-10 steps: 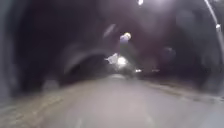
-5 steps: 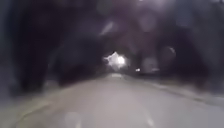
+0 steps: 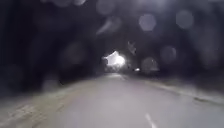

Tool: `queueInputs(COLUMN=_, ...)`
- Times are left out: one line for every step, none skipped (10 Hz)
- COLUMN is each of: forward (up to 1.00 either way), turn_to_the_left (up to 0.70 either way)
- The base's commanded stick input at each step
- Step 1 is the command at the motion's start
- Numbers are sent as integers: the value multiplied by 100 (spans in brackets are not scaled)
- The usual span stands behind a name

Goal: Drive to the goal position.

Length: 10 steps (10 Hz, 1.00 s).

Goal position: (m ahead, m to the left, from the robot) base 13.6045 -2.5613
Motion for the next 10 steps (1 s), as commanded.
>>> queueInputs(forward=100, turn_to_the_left=0)
queueInputs(forward=100, turn_to_the_left=0)
queueInputs(forward=100, turn_to_the_left=0)
queueInputs(forward=100, turn_to_the_left=0)
queueInputs(forward=100, turn_to_the_left=0)
queueInputs(forward=100, turn_to_the_left=0)
queueInputs(forward=100, turn_to_the_left=-20)
queueInputs(forward=100, turn_to_the_left=-40)
queueInputs(forward=100, turn_to_the_left=-25)
queueInputs(forward=100, turn_to_the_left=-8)
